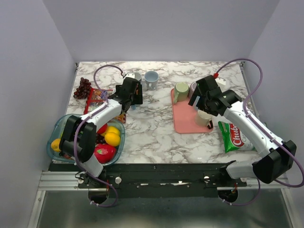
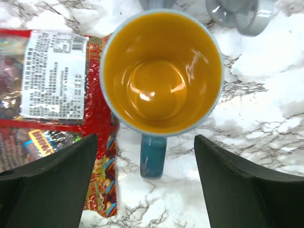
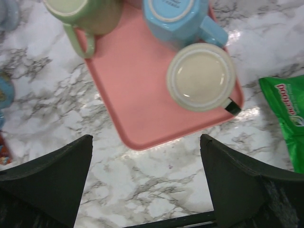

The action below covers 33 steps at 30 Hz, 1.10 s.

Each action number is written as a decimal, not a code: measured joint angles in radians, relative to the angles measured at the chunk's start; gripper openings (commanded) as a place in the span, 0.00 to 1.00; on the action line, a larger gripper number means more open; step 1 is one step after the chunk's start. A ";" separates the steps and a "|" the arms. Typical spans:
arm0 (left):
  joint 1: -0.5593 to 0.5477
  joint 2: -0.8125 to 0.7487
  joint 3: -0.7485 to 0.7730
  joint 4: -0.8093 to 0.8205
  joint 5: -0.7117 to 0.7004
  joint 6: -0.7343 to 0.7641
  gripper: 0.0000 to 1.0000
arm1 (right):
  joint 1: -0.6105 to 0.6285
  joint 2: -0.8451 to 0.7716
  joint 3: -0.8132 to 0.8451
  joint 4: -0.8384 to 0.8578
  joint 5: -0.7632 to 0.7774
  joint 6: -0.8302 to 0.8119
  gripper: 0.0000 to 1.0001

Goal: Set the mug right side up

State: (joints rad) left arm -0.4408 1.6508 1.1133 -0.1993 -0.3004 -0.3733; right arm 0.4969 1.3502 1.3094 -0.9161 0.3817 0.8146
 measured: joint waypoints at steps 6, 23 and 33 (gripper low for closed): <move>0.000 -0.169 -0.010 -0.034 0.002 -0.028 0.99 | -0.001 -0.023 -0.145 -0.031 0.066 -0.087 1.00; 0.000 -0.328 -0.008 -0.034 0.156 -0.060 0.99 | -0.088 -0.014 -0.369 0.171 0.013 -0.448 0.98; 0.000 -0.317 0.008 -0.036 0.195 -0.065 0.99 | -0.136 0.066 -0.368 0.301 -0.113 -0.641 0.89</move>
State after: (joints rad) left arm -0.4408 1.3338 1.1217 -0.2356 -0.1059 -0.4385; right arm 0.3607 1.4158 0.9417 -0.6147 0.2691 0.1738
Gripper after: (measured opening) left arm 0.988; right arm 0.926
